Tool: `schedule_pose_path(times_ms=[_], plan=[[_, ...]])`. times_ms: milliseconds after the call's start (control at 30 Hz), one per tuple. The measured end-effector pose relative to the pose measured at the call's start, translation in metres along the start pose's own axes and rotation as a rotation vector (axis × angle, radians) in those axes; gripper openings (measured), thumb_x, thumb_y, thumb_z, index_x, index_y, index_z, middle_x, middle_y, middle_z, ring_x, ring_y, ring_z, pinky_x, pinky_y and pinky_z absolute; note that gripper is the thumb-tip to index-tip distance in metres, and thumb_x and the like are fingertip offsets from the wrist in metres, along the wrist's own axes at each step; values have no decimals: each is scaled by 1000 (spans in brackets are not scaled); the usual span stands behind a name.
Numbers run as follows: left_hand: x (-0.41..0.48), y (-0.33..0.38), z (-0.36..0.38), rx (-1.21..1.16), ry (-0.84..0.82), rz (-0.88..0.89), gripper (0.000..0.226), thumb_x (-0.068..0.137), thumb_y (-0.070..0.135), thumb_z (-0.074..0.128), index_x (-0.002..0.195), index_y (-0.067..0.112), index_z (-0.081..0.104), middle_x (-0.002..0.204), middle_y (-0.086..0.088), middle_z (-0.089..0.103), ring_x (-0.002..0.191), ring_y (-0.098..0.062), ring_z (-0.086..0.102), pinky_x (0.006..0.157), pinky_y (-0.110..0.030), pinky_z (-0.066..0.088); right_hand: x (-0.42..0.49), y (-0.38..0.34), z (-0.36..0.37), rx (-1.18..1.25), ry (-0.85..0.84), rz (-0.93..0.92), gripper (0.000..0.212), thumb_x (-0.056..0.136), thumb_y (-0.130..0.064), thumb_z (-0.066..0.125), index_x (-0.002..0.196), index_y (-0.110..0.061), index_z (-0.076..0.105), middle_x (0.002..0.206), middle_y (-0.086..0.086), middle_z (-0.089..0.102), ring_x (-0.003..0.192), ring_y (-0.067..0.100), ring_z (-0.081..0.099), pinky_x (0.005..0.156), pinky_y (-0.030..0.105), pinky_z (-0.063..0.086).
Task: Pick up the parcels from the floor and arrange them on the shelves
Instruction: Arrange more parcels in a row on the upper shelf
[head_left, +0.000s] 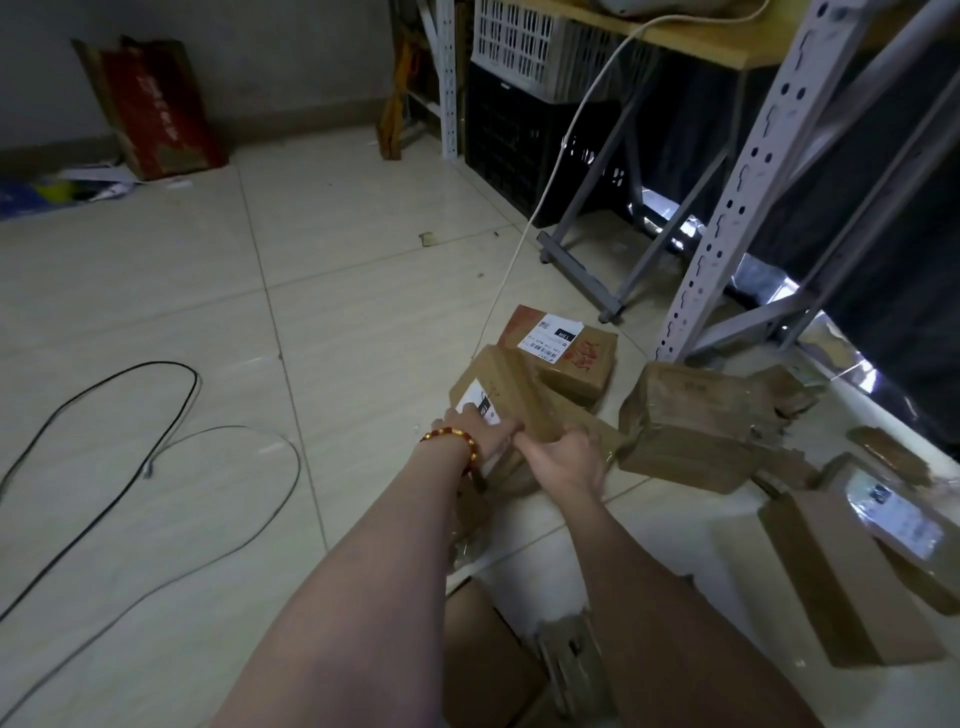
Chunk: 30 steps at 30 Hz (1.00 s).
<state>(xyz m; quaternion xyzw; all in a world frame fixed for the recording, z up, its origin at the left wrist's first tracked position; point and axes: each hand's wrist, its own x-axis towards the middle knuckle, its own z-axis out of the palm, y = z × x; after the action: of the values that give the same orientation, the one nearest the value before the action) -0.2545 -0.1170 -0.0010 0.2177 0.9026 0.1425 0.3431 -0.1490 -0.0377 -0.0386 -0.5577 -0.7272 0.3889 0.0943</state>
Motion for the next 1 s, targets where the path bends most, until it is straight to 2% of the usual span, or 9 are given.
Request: schedule_pose_path(times_ms=[133, 233, 300, 367, 467, 600, 667, 867, 1000], plan=[[2, 17, 5, -456, 83, 72, 95, 71, 79, 49, 141, 15, 39, 138, -13, 53, 117, -35, 55, 99, -42, 46, 9, 7, -15, 430, 40, 69, 73, 54, -71, 58, 104, -18, 72, 103, -1, 72, 95, 23, 67, 88, 42, 55], [8, 28, 7, -760, 90, 75, 86, 87, 61, 59, 148, 9, 28, 143, -11, 48, 123, -31, 51, 92, -32, 41, 11, 12, -30, 734, 49, 150, 36, 80, -48, 64, 94, -16, 73, 82, 0, 73, 75, 24, 69, 73, 37, 58], [8, 36, 3, -929, 29, 94, 89, 78, 66, 63, 144, 12, 39, 134, -6, 58, 109, -25, 59, 83, -34, 47, 15, 18, -36, 910, 59, 188, 26, 89, -33, 64, 99, -9, 70, 80, 6, 70, 66, 26, 64, 61, 32, 55], [8, 42, -1, -1022, -19, 147, 71, 75, 69, 60, 128, 22, 58, 112, 0, 71, 96, -21, 66, 73, -31, 49, 16, 18, -41, 1008, 33, 195, 24, 92, -28, 62, 104, -7, 67, 86, 10, 69, 64, 22, 58, 61, 34, 58], [1, 48, -3, -1093, 3, 183, 34, 93, 58, 48, 101, 30, 66, 92, 4, 74, 90, -21, 68, 78, -33, 48, 12, 14, -47, 1097, -2, 190, 28, 93, -24, 60, 116, -7, 61, 93, 10, 63, 63, 16, 49, 73, 41, 59], [-19, 57, -10, -1157, -103, 172, 59, 75, 67, 61, 117, 26, 68, 107, -5, 75, 105, -29, 69, 103, -47, 46, -2, 3, -72, 1110, -12, 175, 22, 96, -24, 57, 115, -13, 58, 107, 10, 63, 85, 22, 61, 56, 29, 55], [-31, 71, -25, -1197, -106, 136, 67, 68, 66, 63, 119, 23, 68, 109, -6, 74, 107, -29, 68, 105, -49, 45, -8, -8, -98, 1068, 2, 146, 10, 97, -26, 57, 104, -18, 60, 113, 13, 64, 93, 24, 62, 49, 25, 52], [-96, 145, -101, -1315, -113, 122, 46, 85, 41, 58, 123, 15, 63, 112, -12, 72, 99, -30, 69, 103, -47, 47, -39, -99, -209, 1050, 27, 22, 7, 96, -31, 59, 90, -27, 60, 105, 4, 69, 100, 25, 67, 76, 32, 54], [-143, 183, -156, -1375, -125, 120, 59, 74, 42, 60, 127, 16, 62, 115, -12, 71, 109, -33, 66, 106, -51, 42, -69, -156, -273, 1089, 23, 34, 5, 95, -32, 61, 98, -28, 61, 106, -1, 68, 96, 14, 65, 72, 21, 50]])
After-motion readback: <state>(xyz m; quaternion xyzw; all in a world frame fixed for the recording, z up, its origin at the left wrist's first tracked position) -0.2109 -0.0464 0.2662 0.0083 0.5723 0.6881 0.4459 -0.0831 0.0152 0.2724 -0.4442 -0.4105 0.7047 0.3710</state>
